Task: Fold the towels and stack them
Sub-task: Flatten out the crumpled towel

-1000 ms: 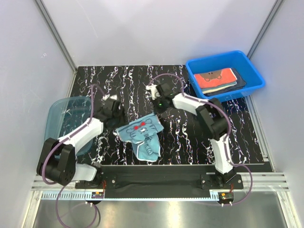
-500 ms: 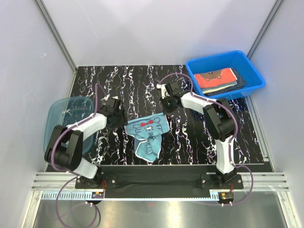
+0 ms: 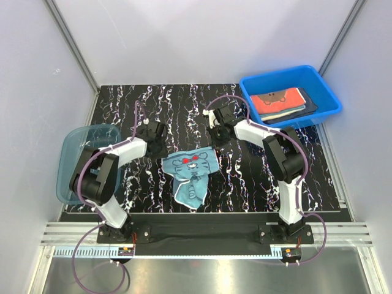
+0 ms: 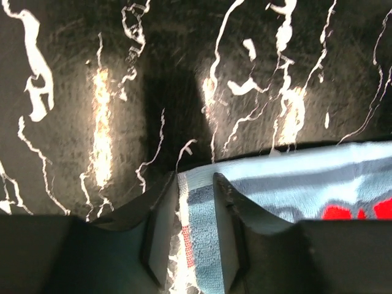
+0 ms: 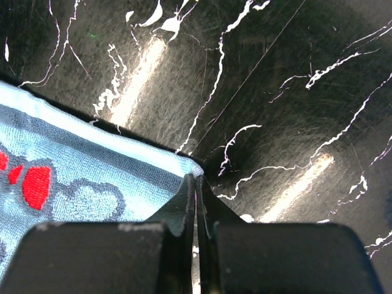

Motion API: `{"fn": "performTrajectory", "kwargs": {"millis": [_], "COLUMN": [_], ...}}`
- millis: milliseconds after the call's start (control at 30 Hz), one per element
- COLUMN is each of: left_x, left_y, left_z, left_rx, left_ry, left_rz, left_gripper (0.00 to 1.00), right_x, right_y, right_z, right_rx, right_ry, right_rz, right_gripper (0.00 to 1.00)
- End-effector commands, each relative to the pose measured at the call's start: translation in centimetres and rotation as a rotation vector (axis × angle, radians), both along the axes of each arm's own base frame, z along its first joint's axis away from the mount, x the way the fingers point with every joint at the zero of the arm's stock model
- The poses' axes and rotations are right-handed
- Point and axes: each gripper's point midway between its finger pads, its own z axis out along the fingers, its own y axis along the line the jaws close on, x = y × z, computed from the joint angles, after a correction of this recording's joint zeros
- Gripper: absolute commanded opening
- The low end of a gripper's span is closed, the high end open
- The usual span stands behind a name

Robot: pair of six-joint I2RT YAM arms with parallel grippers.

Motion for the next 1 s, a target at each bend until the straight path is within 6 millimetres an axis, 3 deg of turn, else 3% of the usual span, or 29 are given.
{"fn": "performTrajectory", "kwargs": {"millis": [0,167,267,367,400,500,533,633,667,733,800,833,867,900,967], "left_x": [-1.8,-2.7,-2.5,-0.7,0.0,3.2,4.8,6.5,7.8,8.7,9.9,10.3,10.3,10.5,10.3], "left_y": [0.4,0.0,-0.3,-1.2,-1.6,-3.3,-4.0,-4.5,-5.0,-4.9,-4.9,-4.5,-4.6,-4.7,-4.5], "left_z": [-2.2,-3.4,-3.3,-1.3,0.3,6.7,9.8,15.4,19.1,22.7,27.8,29.4,31.3,34.4,37.2], "left_rx": [0.056,0.063,0.06,0.047,0.028,-0.024,-0.041,-0.048,-0.057,-0.071,-0.083,-0.083,-0.093,-0.101,-0.087], "left_ry": [0.102,0.15,0.154,0.092,0.053,-0.113,-0.187,-0.296,-0.38,-0.463,-0.591,-0.637,-0.686,-0.761,-0.829], "left_rz": [-0.012,-0.004,-0.034,-0.092,-0.108,-0.175,-0.19,-0.236,-0.255,-0.26,-0.263,-0.257,-0.282,-0.287,-0.312], "left_gripper": [0.33,0.19,0.01,0.0,0.0,0.0,0.0,0.0,0.0,0.0,0.0,0.0,0.0,0.0,0.0], "right_x": [-0.1,-0.3,-0.3,0.7,1.1,3.2,3.7,5.4,6.1,7.1,8.4,8.7,9.1,9.4,9.0], "right_y": [0.0,-0.1,-0.2,-0.5,-0.6,-0.7,-0.7,-1.0,-1.0,-1.9,-2.9,-3.4,-3.8,-4.5,-5.2], "right_z": [1.8,2.3,2.8,4.1,4.7,9.0,11.4,17.5,19.9,23.7,28.3,30.1,33.4,35.2,40.0], "right_rx": [0.017,0.021,0.026,0.015,0.012,0.024,0.046,0.093,0.114,0.113,0.117,0.119,0.139,0.136,0.156], "right_ry": [-0.01,-0.012,-0.026,-0.074,-0.091,-0.214,-0.267,-0.413,-0.465,-0.572,-0.7,-0.742,-0.811,-0.854,-0.957], "right_rz": [0.0,0.004,-0.003,-0.038,-0.052,-0.092,-0.099,-0.136,-0.141,-0.17,-0.204,-0.218,-0.237,-0.263,-0.268], "right_gripper": [0.0,0.0,0.0,0.0,0.0,0.0,0.0,0.0,0.0,0.0,0.0,0.0,0.0,0.0,0.0]}}
